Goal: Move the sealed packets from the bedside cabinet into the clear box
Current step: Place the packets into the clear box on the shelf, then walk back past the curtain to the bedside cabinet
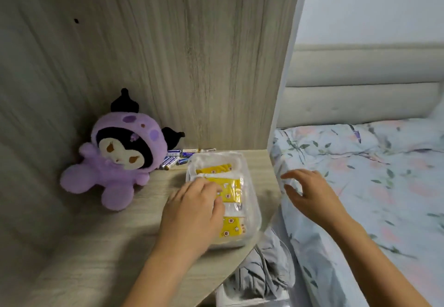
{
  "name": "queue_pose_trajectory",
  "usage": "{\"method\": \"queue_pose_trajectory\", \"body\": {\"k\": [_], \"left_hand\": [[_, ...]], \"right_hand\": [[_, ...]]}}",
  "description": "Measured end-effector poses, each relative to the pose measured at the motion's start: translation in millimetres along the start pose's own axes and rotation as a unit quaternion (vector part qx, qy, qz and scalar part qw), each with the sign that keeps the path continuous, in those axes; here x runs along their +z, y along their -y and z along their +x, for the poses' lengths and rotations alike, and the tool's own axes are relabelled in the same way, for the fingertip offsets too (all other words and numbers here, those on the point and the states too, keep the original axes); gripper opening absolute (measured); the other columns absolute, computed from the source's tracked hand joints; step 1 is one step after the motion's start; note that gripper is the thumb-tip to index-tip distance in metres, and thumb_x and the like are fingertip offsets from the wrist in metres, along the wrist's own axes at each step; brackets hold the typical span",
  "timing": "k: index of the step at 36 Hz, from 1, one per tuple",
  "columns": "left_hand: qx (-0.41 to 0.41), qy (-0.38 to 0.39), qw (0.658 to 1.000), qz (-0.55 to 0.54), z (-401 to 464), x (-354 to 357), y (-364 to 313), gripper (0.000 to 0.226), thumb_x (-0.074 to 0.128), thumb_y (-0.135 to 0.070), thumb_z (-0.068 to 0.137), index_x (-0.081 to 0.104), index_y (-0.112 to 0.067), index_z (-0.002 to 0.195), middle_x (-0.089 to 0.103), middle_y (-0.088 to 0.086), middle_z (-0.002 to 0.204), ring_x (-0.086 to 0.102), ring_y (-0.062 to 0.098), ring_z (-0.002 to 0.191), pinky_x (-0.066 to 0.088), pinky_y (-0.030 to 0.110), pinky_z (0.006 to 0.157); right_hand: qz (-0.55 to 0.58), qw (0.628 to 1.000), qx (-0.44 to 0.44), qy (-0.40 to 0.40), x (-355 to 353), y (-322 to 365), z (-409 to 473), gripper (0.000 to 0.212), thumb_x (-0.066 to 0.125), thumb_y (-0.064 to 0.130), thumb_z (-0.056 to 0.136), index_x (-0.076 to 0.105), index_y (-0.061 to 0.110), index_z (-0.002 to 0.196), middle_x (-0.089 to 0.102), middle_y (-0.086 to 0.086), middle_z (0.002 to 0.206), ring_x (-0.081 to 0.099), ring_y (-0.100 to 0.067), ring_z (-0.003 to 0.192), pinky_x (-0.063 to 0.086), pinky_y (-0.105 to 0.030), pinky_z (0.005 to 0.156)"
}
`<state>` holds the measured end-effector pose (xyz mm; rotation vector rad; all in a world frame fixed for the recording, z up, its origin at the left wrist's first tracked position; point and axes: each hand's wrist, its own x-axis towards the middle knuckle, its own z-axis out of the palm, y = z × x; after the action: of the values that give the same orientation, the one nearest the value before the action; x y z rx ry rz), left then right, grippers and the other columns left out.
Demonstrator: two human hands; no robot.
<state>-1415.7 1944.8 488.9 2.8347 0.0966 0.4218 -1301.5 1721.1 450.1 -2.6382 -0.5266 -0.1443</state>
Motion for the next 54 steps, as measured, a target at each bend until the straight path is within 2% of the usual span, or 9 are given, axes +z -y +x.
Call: {"method": "queue_pose_trajectory", "body": {"k": [3, 7, 12, 17, 24, 30, 39, 46, 54], "left_hand": [[0.064, 0.021, 0.997, 0.023, 13.6, 11.4, -31.7, 0.033, 0.038, -0.032, 0.079, 0.069, -0.022, 0.080, 0.067, -0.004, 0.084, 0.066, 0.022, 0.078, 0.052, 0.034, 0.064], [0.194, 0.085, 0.977, 0.021, 17.2, 41.9, -97.1, 0.033, 0.034, -0.034, 0.095, 0.061, -0.025, 0.114, 0.058, -0.004, 0.116, 0.055, 0.021, 0.106, 0.046, 0.035, 0.084], [0.311, 0.197, 0.929, 0.043, -0.6, 87.2, -168.0, 0.033, 0.034, -0.033, 0.098, 0.058, -0.021, 0.117, 0.055, 0.001, 0.119, 0.052, 0.024, 0.108, 0.047, 0.036, 0.084], [0.438, 0.270, 0.855, 0.056, -53.6, 131.4, -243.3, 0.035, 0.034, -0.037, 0.099, 0.059, -0.022, 0.117, 0.055, 0.003, 0.120, 0.054, 0.024, 0.105, 0.047, 0.036, 0.082], [0.577, 0.257, 0.772, 0.065, -131.1, 135.4, -340.9, 0.041, 0.030, -0.042, 0.100, 0.054, -0.022, 0.126, 0.054, 0.001, 0.125, 0.057, 0.022, 0.104, 0.049, 0.035, 0.078], [0.636, 0.265, 0.722, 0.063, -206.4, 141.6, -414.6, 0.042, 0.030, -0.044, 0.099, 0.053, -0.023, 0.128, 0.054, 0.001, 0.124, 0.056, 0.023, 0.106, 0.048, 0.036, 0.081], [0.710, 0.287, 0.642, 0.039, -360.1, 149.0, -539.1, 0.041, 0.031, -0.043, 0.100, 0.051, -0.026, 0.131, 0.051, 0.001, 0.133, 0.053, 0.024, 0.114, 0.045, 0.036, 0.087], [0.715, 0.308, 0.627, 0.030, -456.5, 169.5, -632.8, 0.041, 0.031, -0.043, 0.100, 0.049, -0.028, 0.133, 0.051, 0.000, 0.134, 0.051, 0.023, 0.117, 0.042, 0.035, 0.089], [0.713, 0.320, 0.623, 0.027, -489.7, 181.3, -707.4, 0.043, 0.030, -0.044, 0.100, 0.042, -0.031, 0.139, 0.046, 0.000, 0.141, 0.047, 0.023, 0.123, 0.045, 0.037, 0.092]], "right_hand": [[-0.064, 0.994, 0.086, -0.017, -10.5, -24.4, -46.3, 0.024, 0.053, 0.027, 0.093, 0.063, 0.027, 0.114, 0.064, 0.006, 0.119, 0.052, -0.022, 0.108, 0.047, -0.033, 0.081], [-0.119, 0.971, 0.201, -0.055, -34.3, -53.5, -127.5, 0.029, 0.048, 0.034, 0.094, 0.058, 0.028, 0.121, 0.061, 0.011, 0.123, 0.048, -0.018, 0.115, 0.044, -0.029, 0.081], [-0.155, 0.929, 0.329, -0.074, -63.6, -80.8, -235.8, 0.027, 0.047, 0.033, 0.095, 0.061, 0.025, 0.117, 0.063, 0.004, 0.120, 0.049, -0.020, 0.114, 0.044, -0.031, 0.087], [-0.170, 0.850, 0.490, -0.086, -87.2, -87.5, -373.6, 0.028, 0.047, 0.036, 0.095, 0.059, 0.024, 0.117, 0.061, 0.002, 0.122, 0.048, -0.022, 0.116, 0.044, -0.033, 0.089], [-0.142, 0.736, 0.649, -0.132, -99.6, -70.0, -510.5, 0.032, 0.047, 0.045, 0.095, 0.059, 0.020, 0.112, 0.064, 0.001, 0.113, 0.049, -0.023, 0.115, 0.045, -0.035, 0.087], [-0.118, 0.683, 0.704, -0.154, -109.6, -69.8, -600.7, 0.036, 0.049, 0.041, 0.094, 0.055, 0.022, 0.123, 0.062, 0.002, 0.122, 0.049, -0.022, 0.117, 0.047, -0.034, 0.088], [-0.116, 0.651, 0.738, -0.137, -138.9, -102.3, -742.3, 0.041, 0.045, 0.041, 0.094, 0.046, 0.027, 0.132, 0.059, 0.005, 0.125, 0.047, -0.020, 0.117, 0.042, -0.033, 0.091], [-0.130, 0.649, 0.742, -0.104, -181.9, -141.1, -838.9, 0.049, 0.044, 0.046, 0.093, 0.037, 0.029, 0.139, 0.058, 0.005, 0.126, 0.048, -0.020, 0.119, 0.039, -0.033, 0.092], [-0.128, 0.659, 0.734, -0.098, -221.7, -197.3, -895.9, 0.050, 0.045, 0.044, 0.093, 0.036, 0.029, 0.140, 0.059, 0.002, 0.122, 0.049, -0.023, 0.116, 0.040, -0.035, 0.090]]}}
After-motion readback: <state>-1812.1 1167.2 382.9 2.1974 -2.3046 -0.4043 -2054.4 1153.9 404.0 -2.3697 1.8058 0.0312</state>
